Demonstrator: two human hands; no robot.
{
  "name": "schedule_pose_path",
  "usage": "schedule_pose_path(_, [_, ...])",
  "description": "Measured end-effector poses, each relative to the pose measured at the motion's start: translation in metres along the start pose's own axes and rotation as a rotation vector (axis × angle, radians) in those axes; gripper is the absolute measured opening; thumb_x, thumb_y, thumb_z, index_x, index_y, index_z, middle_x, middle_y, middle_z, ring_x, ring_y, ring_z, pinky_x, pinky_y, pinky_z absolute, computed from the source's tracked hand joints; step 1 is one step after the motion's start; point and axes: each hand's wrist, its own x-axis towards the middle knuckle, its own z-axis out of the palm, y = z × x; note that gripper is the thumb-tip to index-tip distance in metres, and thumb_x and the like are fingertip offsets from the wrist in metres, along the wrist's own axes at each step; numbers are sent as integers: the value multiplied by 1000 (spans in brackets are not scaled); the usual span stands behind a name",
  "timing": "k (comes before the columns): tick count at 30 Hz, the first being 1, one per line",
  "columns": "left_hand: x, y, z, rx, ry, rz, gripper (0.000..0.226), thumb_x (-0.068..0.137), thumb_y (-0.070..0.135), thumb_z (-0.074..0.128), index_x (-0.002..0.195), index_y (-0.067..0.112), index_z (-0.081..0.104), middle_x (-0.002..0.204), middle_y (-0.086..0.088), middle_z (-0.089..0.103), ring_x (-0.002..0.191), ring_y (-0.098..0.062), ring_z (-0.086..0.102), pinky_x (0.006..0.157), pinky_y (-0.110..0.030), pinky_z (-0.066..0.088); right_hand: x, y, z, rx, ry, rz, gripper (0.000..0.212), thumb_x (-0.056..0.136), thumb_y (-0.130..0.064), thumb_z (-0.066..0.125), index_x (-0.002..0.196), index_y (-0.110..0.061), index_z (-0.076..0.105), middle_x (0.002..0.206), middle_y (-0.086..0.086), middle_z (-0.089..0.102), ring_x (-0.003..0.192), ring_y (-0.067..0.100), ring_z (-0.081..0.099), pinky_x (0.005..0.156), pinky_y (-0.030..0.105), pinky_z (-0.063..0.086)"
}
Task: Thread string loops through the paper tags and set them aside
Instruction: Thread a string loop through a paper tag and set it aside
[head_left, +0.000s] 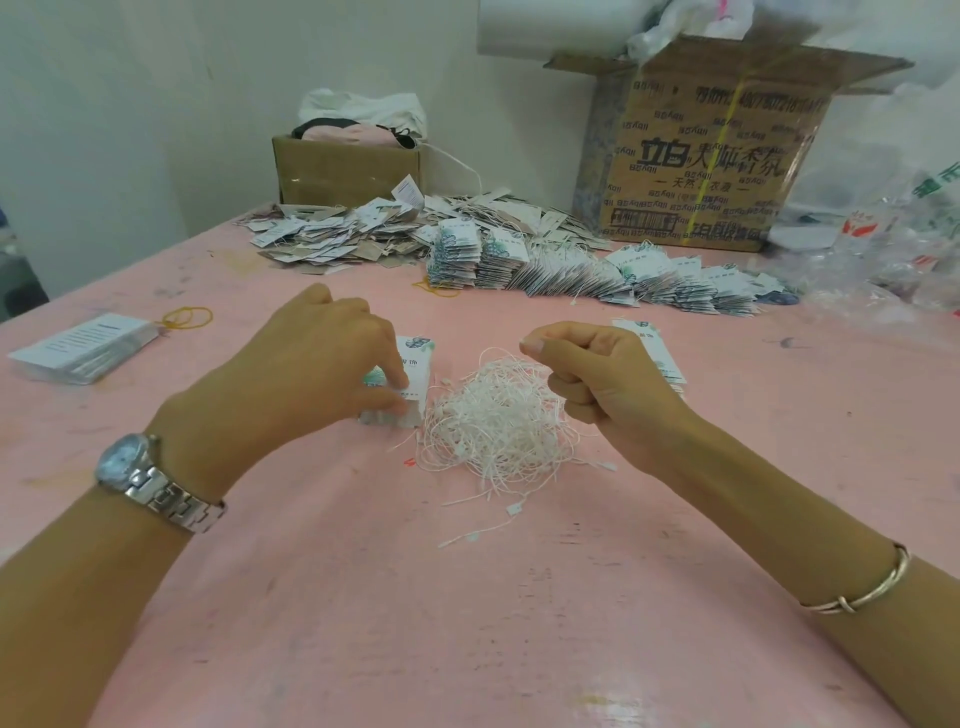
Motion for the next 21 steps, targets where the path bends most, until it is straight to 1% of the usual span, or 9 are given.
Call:
schedule_pose_path(2, [-2,1,-5,-45,84,-18,27,89,58,56,106,43,71,114,21,65,102,-8,52,75,-30,20,1,2,0,-16,4,7,12,90,-14,67,78,-15,68,48,-12,32,41,6,21,37,15,20])
schedule_pose_path(4, [-5,5,-10,-60,266,3,23,91,49,59,99,35,75,105,14,70,94,-16,57,76,-33,23,1,5,0,-20,2,18,11,92,-16,65,81,-15,64,49,-12,34,42,6,22,37,15,20])
schedule_pose_path(6, [-7,11,-13,-14,473,37,21,91,36,64,88,21,78,92,4,73,82,-25,60,74,-36,27,2,8,1,-20,1,34,12,94,-19,63,83,-16,62,51,-9,40,42,5,23,38,15,21])
schedule_pose_path(8, [-6,20,-15,33,684,66,21,94,28,65,82,15,77,85,0,73,75,-26,61,72,-38,30,2,10,2,-13,-4,41,12,96,-21,60,85,-16,60,57,-6,50,41,5,25,38,15,22])
schedule_pose_path(11, [-5,37,-11,97,869,185,21,94,21,66,75,15,74,81,2,72,70,-23,63,70,-37,33,1,10,3,18,-28,31,11,98,-21,56,89,-14,57,70,1,65,40,5,24,38,16,21])
schedule_pose_path(14, [-3,52,-2,142,927,297,21,92,17,68,71,17,72,79,4,71,67,-22,64,66,-37,34,0,9,4,26,-7,26,10,97,-19,57,90,-12,58,75,0,70,39,6,21,37,16,20])
schedule_pose_path(17, [-2,60,6,153,927,372,19,90,15,70,72,18,72,80,6,70,68,-21,64,65,-34,33,0,9,3,11,16,-16,8,95,-15,60,88,-10,61,57,-7,53,39,5,22,38,16,20])
schedule_pose_path(19, [-1,62,9,107,886,419,19,93,28,70,76,20,74,85,6,72,72,-21,65,67,-34,33,0,10,4,-25,33,-44,9,94,-13,61,87,-8,62,48,-9,39,39,6,21,38,16,20])
schedule_pose_path(21, [0,54,7,70,811,371,35,93,51,62,88,19,76,92,3,73,76,-22,66,70,-35,33,0,11,4,-37,57,-53,9,93,-12,63,86,-8,63,46,-9,36,39,7,21,38,16,21])
